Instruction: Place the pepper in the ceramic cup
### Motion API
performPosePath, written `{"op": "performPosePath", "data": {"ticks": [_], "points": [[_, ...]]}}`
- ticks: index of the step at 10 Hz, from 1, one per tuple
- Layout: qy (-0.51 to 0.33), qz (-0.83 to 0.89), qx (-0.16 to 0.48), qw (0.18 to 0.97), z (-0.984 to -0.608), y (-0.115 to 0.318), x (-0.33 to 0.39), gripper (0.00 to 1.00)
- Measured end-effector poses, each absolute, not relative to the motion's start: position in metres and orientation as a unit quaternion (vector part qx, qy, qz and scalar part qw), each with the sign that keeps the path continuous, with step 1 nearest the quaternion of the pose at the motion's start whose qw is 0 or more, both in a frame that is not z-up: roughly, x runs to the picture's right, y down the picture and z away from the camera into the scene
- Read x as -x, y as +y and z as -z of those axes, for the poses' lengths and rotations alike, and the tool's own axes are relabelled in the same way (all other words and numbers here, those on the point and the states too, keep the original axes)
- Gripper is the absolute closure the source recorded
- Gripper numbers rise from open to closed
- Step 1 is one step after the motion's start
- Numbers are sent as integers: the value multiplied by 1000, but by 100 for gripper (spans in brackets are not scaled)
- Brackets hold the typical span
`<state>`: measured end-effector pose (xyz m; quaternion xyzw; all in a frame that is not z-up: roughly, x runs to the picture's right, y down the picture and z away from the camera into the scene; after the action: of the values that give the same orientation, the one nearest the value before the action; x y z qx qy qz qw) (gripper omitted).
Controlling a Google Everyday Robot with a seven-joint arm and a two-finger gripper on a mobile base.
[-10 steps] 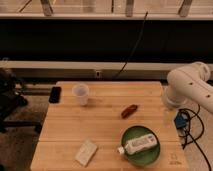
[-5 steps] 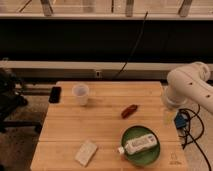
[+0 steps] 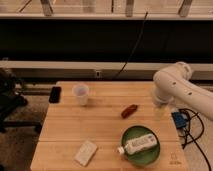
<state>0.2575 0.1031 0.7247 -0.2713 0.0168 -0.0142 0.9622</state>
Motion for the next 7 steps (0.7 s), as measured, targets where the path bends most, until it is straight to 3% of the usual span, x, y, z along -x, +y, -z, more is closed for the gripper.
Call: {"op": "performPosePath", "data": {"ticks": [7], "points": [[2, 48, 265, 963, -764, 103, -235, 20]]}}
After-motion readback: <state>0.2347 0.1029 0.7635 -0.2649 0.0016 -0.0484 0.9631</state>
